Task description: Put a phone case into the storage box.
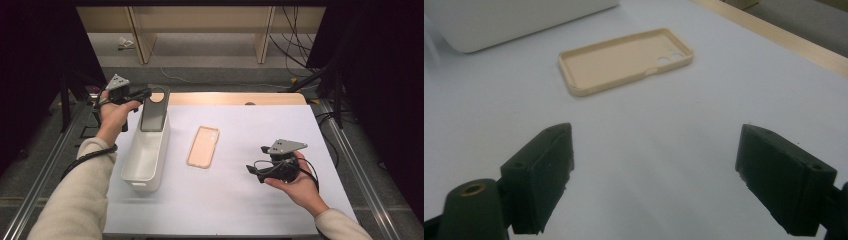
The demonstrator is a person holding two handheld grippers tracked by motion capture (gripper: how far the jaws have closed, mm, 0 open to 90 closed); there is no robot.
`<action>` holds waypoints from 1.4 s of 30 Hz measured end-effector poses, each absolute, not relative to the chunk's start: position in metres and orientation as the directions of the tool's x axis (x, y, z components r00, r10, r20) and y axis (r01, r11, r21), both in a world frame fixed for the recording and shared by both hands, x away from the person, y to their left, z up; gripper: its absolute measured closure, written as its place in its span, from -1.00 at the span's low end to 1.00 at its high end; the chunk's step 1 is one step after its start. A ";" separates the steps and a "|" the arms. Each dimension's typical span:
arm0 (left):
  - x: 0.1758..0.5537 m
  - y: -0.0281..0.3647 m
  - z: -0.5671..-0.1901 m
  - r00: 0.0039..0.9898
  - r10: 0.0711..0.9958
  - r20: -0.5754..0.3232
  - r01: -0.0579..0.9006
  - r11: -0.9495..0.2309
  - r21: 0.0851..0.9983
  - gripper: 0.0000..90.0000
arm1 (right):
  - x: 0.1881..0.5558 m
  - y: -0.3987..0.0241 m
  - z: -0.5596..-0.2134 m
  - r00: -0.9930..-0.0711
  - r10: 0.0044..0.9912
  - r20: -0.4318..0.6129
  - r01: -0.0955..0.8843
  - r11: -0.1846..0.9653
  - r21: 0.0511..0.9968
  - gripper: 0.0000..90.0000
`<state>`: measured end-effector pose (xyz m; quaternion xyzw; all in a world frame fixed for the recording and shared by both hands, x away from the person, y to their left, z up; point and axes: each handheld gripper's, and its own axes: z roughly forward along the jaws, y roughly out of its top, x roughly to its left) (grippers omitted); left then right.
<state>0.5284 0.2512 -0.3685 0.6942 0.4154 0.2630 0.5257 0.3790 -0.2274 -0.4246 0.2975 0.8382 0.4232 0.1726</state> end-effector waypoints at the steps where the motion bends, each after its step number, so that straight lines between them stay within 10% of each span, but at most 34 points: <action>1: 0.529 0.251 -0.369 0.518 0.853 -0.070 0.300 -0.104 0.948 0.81 | 0.379 -0.227 -0.425 -0.764 0.644 -0.036 0.352 0.464 0.813 -0.63; 42: 0.541 0.259 -0.394 0.492 0.864 -0.109 0.364 -0.090 0.927 0.80 | 0.380 -0.228 -0.425 -0.766 0.642 -0.035 0.353 0.465 0.812 -0.63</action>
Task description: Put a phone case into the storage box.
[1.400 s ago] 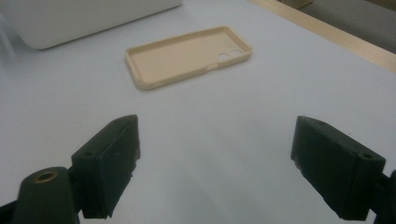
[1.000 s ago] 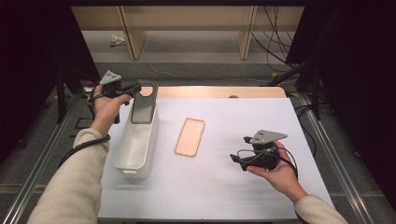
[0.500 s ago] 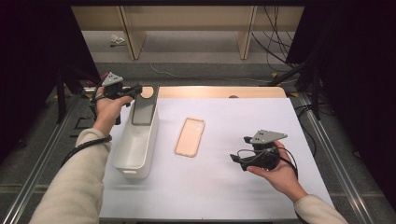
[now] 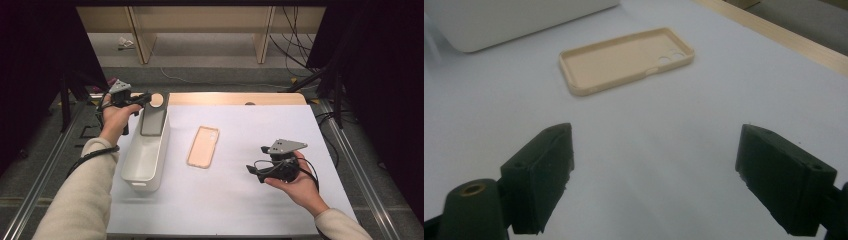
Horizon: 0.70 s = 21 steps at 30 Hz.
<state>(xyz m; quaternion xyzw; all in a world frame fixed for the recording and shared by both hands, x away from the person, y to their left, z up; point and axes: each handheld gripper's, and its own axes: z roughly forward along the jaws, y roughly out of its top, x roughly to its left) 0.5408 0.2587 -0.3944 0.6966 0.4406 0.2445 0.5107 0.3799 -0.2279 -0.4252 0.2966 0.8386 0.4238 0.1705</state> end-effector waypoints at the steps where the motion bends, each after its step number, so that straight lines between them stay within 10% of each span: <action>1: 0.541 0.259 -0.395 0.492 0.864 -0.110 0.365 -0.090 0.927 0.80 | 0.380 -0.228 -0.425 -0.766 0.642 -0.035 0.352 0.465 0.812 -0.63; 21: 0.546 0.261 -0.397 0.471 0.878 -0.088 0.382 -0.113 0.917 0.76 | 0.380 -0.228 -0.426 -0.768 0.639 -0.032 0.355 0.468 0.809 -0.63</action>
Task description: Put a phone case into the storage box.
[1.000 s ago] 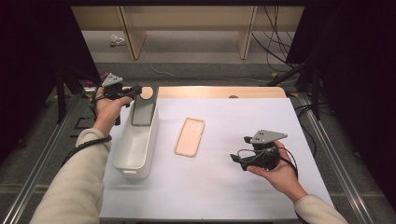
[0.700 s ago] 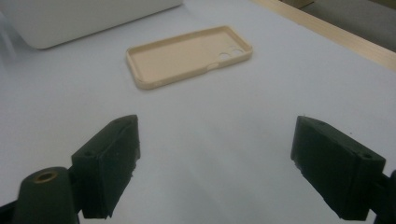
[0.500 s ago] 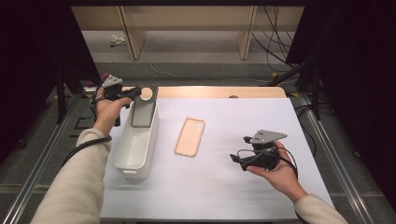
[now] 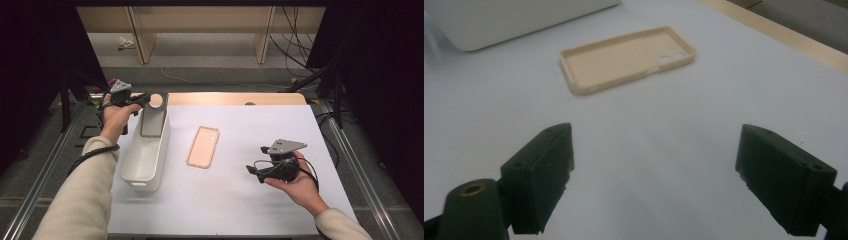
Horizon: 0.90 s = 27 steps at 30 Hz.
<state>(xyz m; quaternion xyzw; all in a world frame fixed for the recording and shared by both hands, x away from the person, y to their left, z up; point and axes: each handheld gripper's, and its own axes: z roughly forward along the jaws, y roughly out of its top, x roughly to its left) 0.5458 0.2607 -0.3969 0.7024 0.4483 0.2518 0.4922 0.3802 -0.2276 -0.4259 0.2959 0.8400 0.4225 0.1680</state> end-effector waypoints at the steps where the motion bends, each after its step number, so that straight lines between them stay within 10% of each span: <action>1: 0.546 0.261 -0.397 0.468 0.880 -0.086 0.383 -0.115 0.916 0.76 | 0.380 -0.228 -0.426 -0.768 0.639 -0.031 0.356 0.467 0.809 -0.63; 27: 0.552 0.265 -0.408 0.435 0.900 -0.011 0.424 -0.194 0.884 0.65 | 0.380 -0.228 -0.426 -0.769 0.638 -0.028 0.356 0.466 0.810 -0.63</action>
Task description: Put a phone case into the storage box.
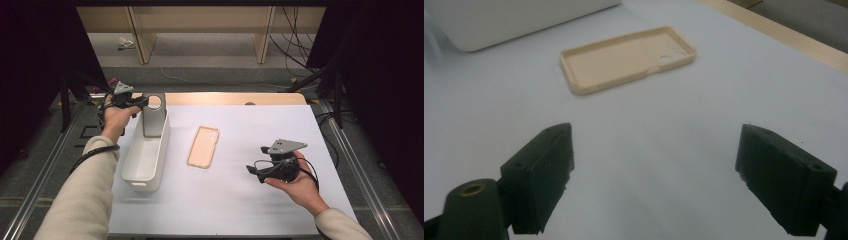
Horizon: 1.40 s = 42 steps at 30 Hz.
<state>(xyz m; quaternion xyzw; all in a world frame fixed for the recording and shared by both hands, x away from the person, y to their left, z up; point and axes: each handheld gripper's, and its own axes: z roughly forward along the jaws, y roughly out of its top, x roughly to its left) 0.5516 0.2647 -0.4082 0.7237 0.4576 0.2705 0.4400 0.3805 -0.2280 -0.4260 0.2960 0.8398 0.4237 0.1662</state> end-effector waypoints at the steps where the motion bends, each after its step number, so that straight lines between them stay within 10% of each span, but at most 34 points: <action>1: 0.552 0.265 -0.409 0.434 0.901 -0.007 0.427 -0.198 0.882 0.64 | 0.380 -0.228 -0.426 -0.769 0.638 -0.029 0.356 0.466 0.810 -0.63; 17: 0.554 0.262 -0.408 0.412 0.910 0.044 0.428 -0.236 0.873 0.55 | 0.381 -0.228 -0.426 -0.769 0.638 -0.028 0.356 0.465 0.811 -0.63; 42: 0.523 0.255 -0.385 0.372 0.928 -0.002 0.482 -0.192 0.855 -0.63 | 0.381 -0.227 -0.426 -0.767 0.640 -0.036 0.354 0.470 0.809 -0.63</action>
